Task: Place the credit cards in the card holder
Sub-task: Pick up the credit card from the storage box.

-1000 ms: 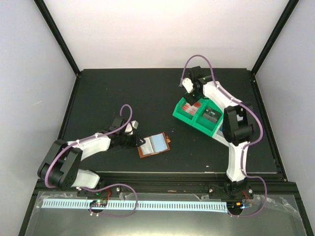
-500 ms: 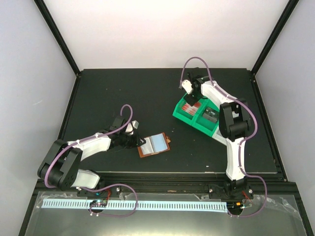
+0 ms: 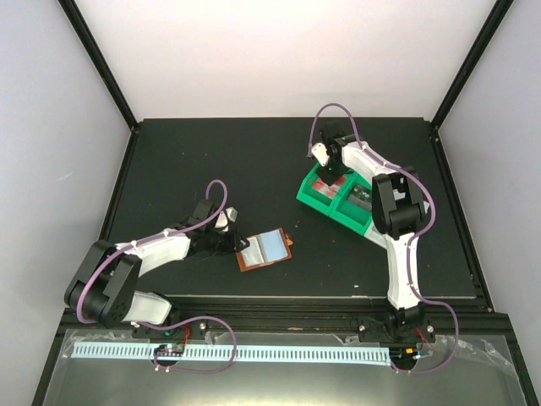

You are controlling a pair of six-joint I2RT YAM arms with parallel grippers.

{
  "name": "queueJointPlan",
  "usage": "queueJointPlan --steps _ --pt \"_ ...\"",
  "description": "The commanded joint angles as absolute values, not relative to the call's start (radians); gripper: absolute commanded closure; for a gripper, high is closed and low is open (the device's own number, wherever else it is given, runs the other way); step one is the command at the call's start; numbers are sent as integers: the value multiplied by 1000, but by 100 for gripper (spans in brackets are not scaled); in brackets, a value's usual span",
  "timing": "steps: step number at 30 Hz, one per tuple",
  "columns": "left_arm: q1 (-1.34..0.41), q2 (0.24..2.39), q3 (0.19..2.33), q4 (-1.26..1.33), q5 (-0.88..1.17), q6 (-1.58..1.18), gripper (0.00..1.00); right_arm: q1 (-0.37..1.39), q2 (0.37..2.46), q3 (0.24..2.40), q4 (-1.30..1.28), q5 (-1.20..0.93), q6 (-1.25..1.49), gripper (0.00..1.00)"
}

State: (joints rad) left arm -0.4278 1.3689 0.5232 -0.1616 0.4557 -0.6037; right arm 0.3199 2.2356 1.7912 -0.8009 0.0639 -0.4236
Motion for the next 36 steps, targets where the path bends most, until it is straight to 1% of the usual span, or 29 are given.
queueJointPlan --steps 1,5,8,17,19,21,22,29,34,36 --pt "-437 1352 523 -171 441 -608 74 314 2235 1830 -813 67 -413 53" --pt "-436 1351 523 -173 440 -606 74 307 2236 1847 -837 67 -403 52" --pt "-434 1351 523 -176 436 -605 74 303 2245 1862 -859 91 -389 49" --pt "-436 1354 522 -178 432 -604 74 296 2255 1875 -873 117 -367 50" --pt "-436 1352 522 -178 431 -606 74 296 2251 1871 -867 128 -365 52" --pt "-436 1353 522 -178 431 -606 74 296 2246 1867 -858 143 -361 59" --pt "-436 1353 522 -178 431 -606 74 296 2243 1866 -854 149 -361 61" --pt "-436 1353 520 -176 430 -607 74 296 2218 1855 -834 175 -361 69" --pt "-435 1357 518 -175 427 -609 74 296 2213 1839 -806 236 -363 76" --pt "-436 1358 518 -174 428 -610 74 296 2208 1833 -799 257 -364 78"
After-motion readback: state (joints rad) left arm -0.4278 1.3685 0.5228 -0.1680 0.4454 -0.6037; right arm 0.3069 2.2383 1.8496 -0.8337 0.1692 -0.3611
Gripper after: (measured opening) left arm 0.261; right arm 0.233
